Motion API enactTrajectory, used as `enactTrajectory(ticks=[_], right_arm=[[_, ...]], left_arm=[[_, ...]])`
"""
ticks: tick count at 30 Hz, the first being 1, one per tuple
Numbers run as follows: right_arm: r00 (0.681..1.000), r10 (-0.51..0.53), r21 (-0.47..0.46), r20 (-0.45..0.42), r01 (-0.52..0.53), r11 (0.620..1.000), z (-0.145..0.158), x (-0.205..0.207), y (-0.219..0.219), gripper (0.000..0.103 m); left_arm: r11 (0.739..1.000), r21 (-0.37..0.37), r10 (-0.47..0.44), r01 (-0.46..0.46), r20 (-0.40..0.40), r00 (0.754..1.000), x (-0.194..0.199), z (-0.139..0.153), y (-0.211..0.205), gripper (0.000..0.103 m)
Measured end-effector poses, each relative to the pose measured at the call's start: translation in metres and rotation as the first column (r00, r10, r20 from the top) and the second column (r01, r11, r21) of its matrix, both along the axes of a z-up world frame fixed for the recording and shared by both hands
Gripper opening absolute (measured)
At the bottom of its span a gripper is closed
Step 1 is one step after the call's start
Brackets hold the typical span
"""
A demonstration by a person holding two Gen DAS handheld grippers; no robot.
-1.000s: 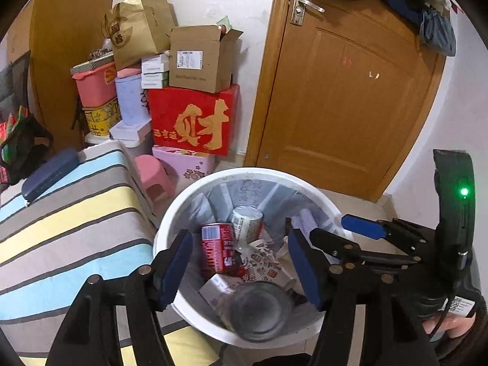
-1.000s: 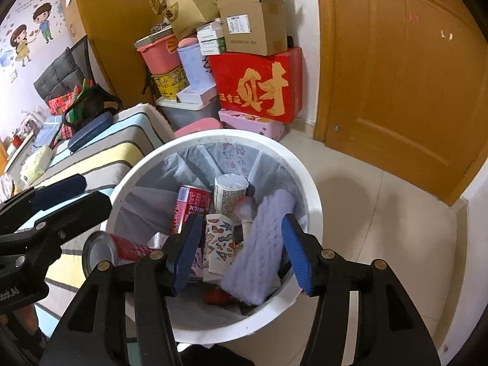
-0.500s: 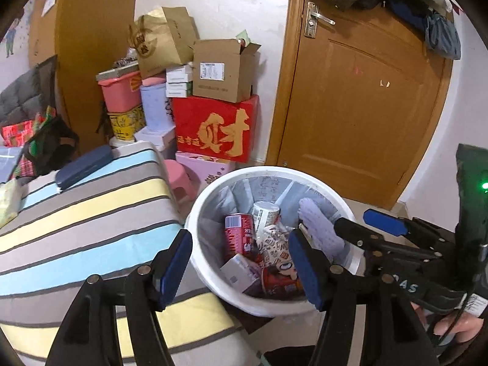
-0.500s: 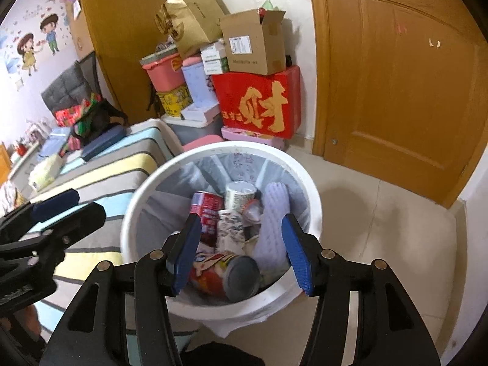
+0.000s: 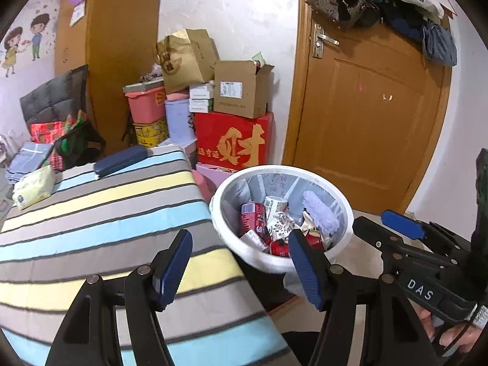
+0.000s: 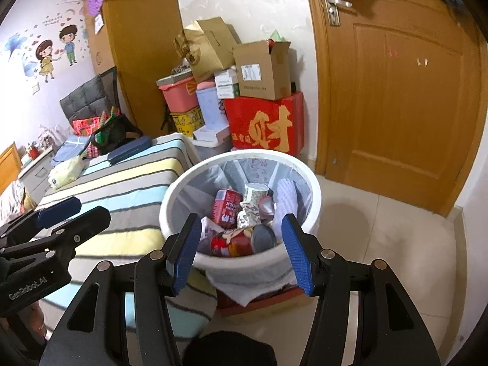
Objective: Collect trash
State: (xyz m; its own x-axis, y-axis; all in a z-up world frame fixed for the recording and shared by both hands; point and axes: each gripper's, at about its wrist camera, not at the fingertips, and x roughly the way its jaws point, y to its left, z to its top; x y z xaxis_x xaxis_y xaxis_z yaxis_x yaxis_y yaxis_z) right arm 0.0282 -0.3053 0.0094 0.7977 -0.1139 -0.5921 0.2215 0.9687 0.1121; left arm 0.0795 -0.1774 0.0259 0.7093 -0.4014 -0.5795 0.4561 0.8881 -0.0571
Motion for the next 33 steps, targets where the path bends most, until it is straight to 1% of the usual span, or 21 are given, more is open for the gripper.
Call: enactTrajectory(ticks=[3, 5, 8, 11, 13, 15, 17, 19, 22, 24, 33], right_arm=[[1.000, -0.007, -0.030, 0.008, 0.007, 1.000, -0.003, -0.009, 0.010, 0.056], [1.000, -0.003, -0.034, 0.017, 0.004, 0.999, -0.004, -0.014, 0.014, 0.056], [1.000, 0.003, -0.034, 0.029, -0.002, 0.999, -0.006, -0.021, 0.021, 0.056], [0.999, 0.019, -0.032, 0.041, -0.018, 0.999, -0.008, -0.026, 0.028, 0.056], [0.999, 0.018, -0.033, 0.050, -0.017, 0.999, -0.010, -0.031, 0.033, 0.056], [0.998, 0.008, -0.031, 0.055, -0.006, 1.000, -0.011, -0.033, 0.036, 0.056], [0.998, 0.021, -0.037, 0.057, -0.019, 0.999, -0.011, -0.035, 0.040, 0.056], [0.998, 0.024, -0.052, 0.059, -0.021, 0.998, -0.011, -0.036, 0.044, 0.056], [0.997, 0.030, -0.034, 0.066, -0.028, 0.999, -0.011, -0.039, 0.045, 0.056], [0.997, 0.033, -0.039, 0.067, -0.030, 0.999, -0.013, -0.041, 0.047, 0.056], [0.997, 0.028, -0.035, 0.070, -0.026, 0.999, -0.013, -0.044, 0.050, 0.056]], left_arm=[[0.999, 0.026, 0.032, -0.032, 0.014, 0.999, -0.016, -0.002, 0.007, 0.065], [0.998, 0.031, 0.045, -0.047, 0.039, 0.998, -0.028, -0.003, 0.012, 0.065], [0.996, 0.044, 0.074, -0.077, 0.053, 0.996, -0.039, -0.006, 0.019, 0.065], [0.996, 0.028, 0.084, -0.085, 0.059, 0.995, -0.051, -0.008, 0.029, 0.065], [0.994, 0.019, 0.107, -0.109, 0.067, 0.992, -0.057, -0.010, 0.035, 0.065], [0.992, 0.017, 0.123, -0.125, 0.065, 0.990, -0.061, -0.011, 0.040, 0.065], [0.988, 0.025, 0.147, -0.150, 0.085, 0.985, -0.068, -0.011, 0.044, 0.065], [0.987, 0.022, 0.158, -0.161, 0.085, 0.984, -0.070, -0.012, 0.048, 0.065], [0.985, 0.021, 0.170, -0.172, 0.074, 0.983, -0.069, -0.014, 0.051, 0.065], [0.983, 0.020, 0.181, -0.183, 0.068, 0.981, -0.070, -0.015, 0.054, 0.065], [0.982, 0.025, 0.183, -0.185, 0.069, 0.981, -0.073, -0.016, 0.055, 0.065]])
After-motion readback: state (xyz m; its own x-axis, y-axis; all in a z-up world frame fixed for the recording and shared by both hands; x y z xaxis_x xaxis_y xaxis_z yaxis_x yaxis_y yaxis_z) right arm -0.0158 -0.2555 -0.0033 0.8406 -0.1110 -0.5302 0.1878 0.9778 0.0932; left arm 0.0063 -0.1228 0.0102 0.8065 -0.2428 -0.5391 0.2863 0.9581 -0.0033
